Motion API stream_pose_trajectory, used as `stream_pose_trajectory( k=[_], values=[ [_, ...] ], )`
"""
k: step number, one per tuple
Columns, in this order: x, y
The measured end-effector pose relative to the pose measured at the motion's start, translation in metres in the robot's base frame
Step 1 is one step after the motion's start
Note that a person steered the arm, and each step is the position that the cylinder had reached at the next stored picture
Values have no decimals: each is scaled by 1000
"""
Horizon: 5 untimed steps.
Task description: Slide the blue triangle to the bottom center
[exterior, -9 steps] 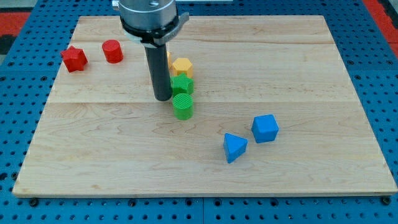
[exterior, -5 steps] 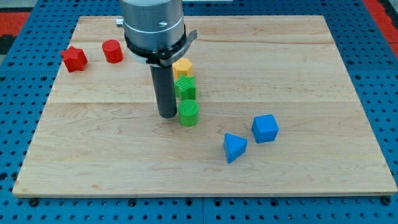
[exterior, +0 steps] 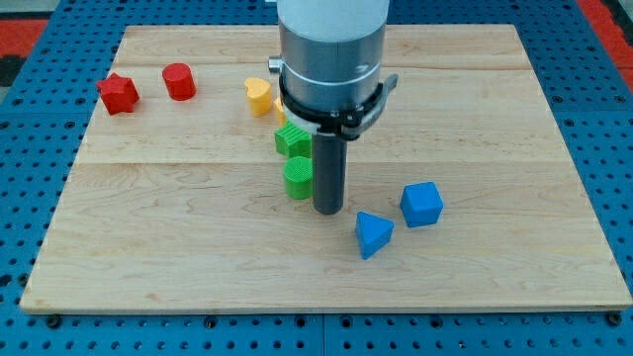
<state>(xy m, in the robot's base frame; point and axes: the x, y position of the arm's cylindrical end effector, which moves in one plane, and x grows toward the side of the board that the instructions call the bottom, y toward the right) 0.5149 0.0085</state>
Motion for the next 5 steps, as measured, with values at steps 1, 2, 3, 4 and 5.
stream_pose_trajectory(
  k=[1,2,3,4,5],
  values=[
    [19,15],
    [-2,20],
    [3,59],
    [29,67],
    [50,63]
  ],
)
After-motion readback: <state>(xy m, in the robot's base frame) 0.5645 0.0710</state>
